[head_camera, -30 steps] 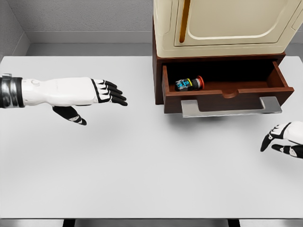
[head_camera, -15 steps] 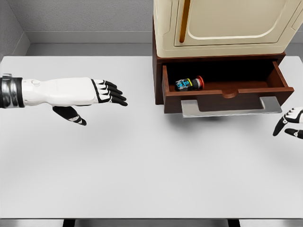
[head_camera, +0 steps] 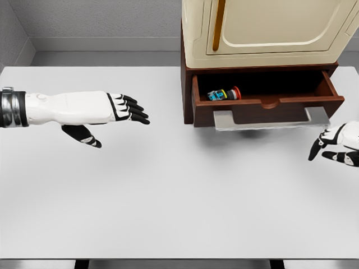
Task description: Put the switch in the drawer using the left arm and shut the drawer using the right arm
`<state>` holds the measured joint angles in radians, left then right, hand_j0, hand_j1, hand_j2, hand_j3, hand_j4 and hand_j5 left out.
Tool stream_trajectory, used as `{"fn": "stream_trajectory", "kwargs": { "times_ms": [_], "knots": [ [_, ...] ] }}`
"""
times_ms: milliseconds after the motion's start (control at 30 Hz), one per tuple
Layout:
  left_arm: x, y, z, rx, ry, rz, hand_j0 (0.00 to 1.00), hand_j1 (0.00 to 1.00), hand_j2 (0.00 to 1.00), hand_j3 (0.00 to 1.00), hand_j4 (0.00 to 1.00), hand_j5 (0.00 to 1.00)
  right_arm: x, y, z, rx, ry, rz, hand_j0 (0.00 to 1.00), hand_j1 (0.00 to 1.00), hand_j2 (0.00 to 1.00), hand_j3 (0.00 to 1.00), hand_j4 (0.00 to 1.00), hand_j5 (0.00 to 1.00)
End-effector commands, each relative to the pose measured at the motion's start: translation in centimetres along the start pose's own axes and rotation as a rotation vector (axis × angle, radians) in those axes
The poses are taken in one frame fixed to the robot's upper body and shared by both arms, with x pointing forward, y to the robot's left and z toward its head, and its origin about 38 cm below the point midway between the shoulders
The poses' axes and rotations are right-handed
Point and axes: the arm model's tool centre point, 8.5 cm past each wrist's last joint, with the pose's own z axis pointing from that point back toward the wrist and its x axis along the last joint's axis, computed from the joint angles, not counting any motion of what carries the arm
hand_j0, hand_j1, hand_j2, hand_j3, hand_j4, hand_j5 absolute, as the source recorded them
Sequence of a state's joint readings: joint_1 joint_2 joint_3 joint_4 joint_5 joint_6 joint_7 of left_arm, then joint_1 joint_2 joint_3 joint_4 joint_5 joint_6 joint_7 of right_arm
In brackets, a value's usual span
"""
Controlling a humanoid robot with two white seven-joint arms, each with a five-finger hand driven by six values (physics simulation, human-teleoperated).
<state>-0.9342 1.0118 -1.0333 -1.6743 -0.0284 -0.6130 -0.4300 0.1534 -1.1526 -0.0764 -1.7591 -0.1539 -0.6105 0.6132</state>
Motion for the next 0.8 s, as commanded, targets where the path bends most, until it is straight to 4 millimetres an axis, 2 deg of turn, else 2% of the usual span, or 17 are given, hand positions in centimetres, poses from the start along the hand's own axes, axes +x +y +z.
{"fn": "stream_trajectory", "kwargs": {
  "times_ms": [0, 200, 267, 333, 533, 633, 767],
  "knots": [
    [-0.1, 0.0, 0.1, 0.005, 0.004, 0.007, 1.0, 1.0, 1.0, 1.0, 1.0, 1.0, 0.0, 0.4, -0.2, 0.006, -0.003, -0.011, 0.5, 0.5, 0.5, 0.5, 0.5, 0.5],
    [-0.1, 0.1, 0.1, 0.005, 0.002, 0.007, 1.0, 1.0, 1.0, 1.0, 1.0, 1.0, 0.0, -0.8, -0.2, -0.024, -0.007, 0.014, 0.5, 0.5, 0.5, 0.5, 0.5, 0.5],
    [-0.1, 0.1, 0.1, 0.005, 0.002, 0.007, 1.0, 1.0, 1.0, 1.0, 1.0, 1.0, 0.1, -0.6, -0.4, -0.016, -0.012, 0.011, 0.5, 0.5, 0.5, 0.5, 0.5, 0.5],
    [-0.1, 0.0, 0.1, 0.005, 0.004, 0.007, 1.0, 1.0, 1.0, 1.0, 1.0, 1.0, 0.2, -0.1, -1.9, -0.014, -0.046, 0.002, 0.5, 0.5, 0.5, 0.5, 0.5, 0.5],
    [-0.1, 0.0, 0.1, 0.004, 0.004, 0.009, 1.0, 1.0, 1.0, 1.0, 1.0, 1.0, 0.6, -0.1, -3.8, -0.017, -0.095, 0.004, 0.5, 0.5, 0.5, 0.5, 0.5, 0.5],
    [-0.1, 0.0, 0.1, 0.003, 0.004, 0.007, 1.0, 1.0, 1.0, 1.0, 1.0, 1.0, 0.5, -0.5, -3.8, -0.025, -0.093, 0.01, 0.51, 0.51, 0.51, 0.51, 0.51, 0.51],
    [-0.1, 0.0, 0.1, 0.004, 0.004, 0.009, 1.0, 1.0, 1.0, 1.0, 1.0, 1.0, 0.0, -0.1, -3.9, -0.018, -0.08, 0.002, 0.51, 0.51, 0.51, 0.51, 0.51, 0.51]
  ]
}}
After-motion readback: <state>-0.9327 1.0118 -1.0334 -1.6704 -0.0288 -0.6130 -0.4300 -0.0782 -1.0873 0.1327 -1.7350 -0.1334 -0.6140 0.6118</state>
